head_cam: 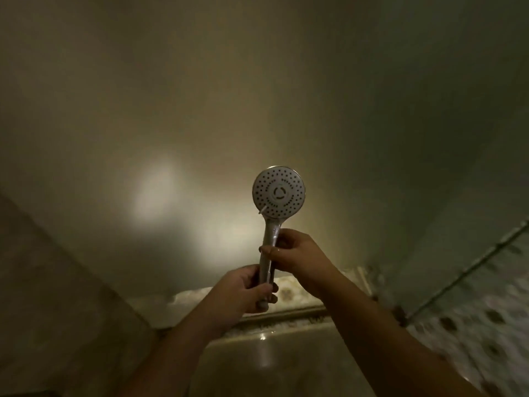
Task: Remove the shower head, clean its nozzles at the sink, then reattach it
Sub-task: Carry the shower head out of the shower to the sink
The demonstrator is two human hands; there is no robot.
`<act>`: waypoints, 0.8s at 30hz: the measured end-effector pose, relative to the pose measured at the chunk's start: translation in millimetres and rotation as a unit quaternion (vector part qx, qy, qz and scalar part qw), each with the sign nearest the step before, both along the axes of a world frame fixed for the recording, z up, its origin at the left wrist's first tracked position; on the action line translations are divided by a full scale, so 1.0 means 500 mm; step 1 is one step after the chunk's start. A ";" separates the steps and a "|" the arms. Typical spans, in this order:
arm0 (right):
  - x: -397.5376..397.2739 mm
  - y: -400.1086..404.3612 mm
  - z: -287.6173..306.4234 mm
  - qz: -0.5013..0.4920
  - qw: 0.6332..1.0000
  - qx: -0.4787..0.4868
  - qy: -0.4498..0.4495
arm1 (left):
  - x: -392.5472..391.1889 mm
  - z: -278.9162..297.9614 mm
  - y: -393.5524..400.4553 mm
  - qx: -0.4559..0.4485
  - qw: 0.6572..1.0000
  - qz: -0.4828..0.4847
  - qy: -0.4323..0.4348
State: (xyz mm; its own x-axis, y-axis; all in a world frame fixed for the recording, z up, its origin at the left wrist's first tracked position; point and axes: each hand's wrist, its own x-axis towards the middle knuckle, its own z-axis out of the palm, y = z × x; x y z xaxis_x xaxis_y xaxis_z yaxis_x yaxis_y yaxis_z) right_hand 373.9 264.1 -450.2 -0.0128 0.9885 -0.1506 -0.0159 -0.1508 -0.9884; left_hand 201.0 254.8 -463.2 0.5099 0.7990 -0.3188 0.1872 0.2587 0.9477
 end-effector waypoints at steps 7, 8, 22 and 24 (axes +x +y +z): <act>0.292 -0.183 -0.067 -0.216 0.976 -0.034 -0.003 | 0.319 -0.048 -0.054 -0.039 0.978 -0.205 0.015; 0.332 -0.212 -0.075 -0.248 0.968 -0.036 0.008 | 0.369 -0.054 -0.067 -0.052 0.972 -0.229 0.014; 0.794 -0.557 -0.110 -0.513 0.854 -0.058 0.057 | 0.936 -0.084 -0.279 -0.086 0.874 -0.477 0.011; 0.836 -0.579 -0.113 -0.533 0.842 -0.057 0.065 | 0.995 -0.085 -0.295 -0.098 0.865 -0.492 0.006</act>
State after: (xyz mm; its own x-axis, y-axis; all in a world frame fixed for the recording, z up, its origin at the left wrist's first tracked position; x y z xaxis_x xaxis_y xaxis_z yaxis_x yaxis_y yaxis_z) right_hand 791.7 -25.4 -506.5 0.8482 0.4285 -0.3114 -0.3098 -0.0756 -0.9478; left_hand 698.5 107.3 -505.6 0.9081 -0.0905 -0.4088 0.4175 0.1238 0.9002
